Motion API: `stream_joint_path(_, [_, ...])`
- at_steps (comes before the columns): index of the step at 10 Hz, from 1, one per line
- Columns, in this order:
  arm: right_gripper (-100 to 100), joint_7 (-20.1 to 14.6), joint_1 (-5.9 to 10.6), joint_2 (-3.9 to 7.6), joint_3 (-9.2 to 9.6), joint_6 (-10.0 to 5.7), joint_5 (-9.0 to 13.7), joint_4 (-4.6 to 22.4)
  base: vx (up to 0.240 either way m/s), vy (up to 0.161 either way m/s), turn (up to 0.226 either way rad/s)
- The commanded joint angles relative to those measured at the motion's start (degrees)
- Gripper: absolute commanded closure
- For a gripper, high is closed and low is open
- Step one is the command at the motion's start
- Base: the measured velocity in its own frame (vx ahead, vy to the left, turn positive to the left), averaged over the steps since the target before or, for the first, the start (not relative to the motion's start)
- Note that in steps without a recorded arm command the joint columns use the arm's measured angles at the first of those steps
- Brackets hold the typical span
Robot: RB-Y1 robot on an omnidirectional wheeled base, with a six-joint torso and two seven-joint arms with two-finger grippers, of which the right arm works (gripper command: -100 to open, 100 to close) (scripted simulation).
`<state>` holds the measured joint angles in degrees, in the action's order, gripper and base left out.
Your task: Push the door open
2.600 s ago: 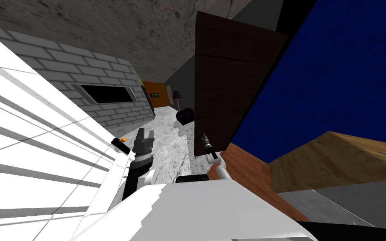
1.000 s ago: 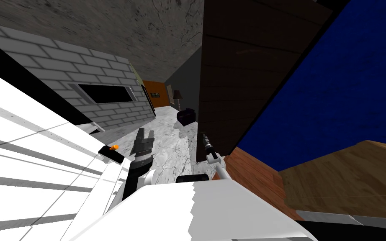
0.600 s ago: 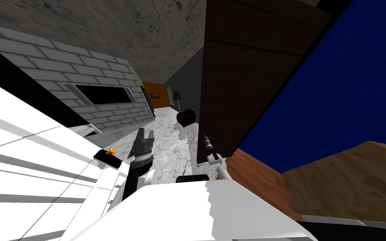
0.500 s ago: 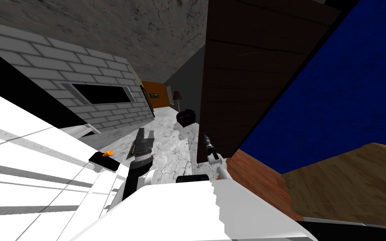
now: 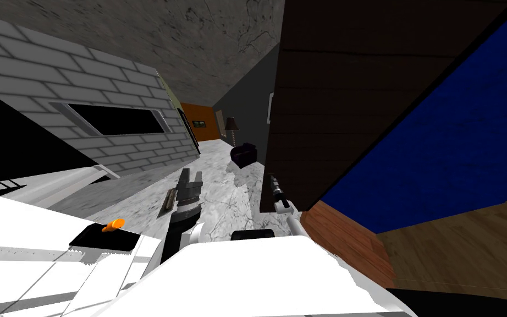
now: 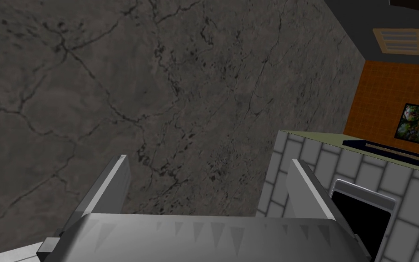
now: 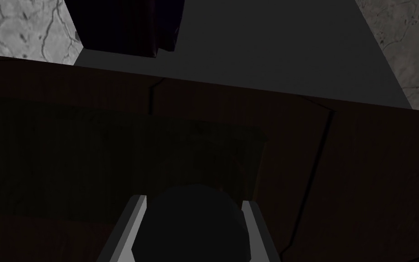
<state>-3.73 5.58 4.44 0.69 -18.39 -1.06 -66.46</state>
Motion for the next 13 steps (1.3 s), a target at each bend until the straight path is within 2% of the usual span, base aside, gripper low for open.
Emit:
stream_joint_path(1, [100,0.48,-0.30,0.45,-1.97,0.44,0.21,-0.80,0.172,0.115,-0.044])
stream_joint_path(6, [100,0.97,0.06,0.66,-4.47,0.54,0.64,-0.37,0.118,0.085,-0.064])
stream_joint_path(13, [100,1.98,0.82,0.32,-9.70,0.74,1.55,0.52,0.170,0.109,-0.086])
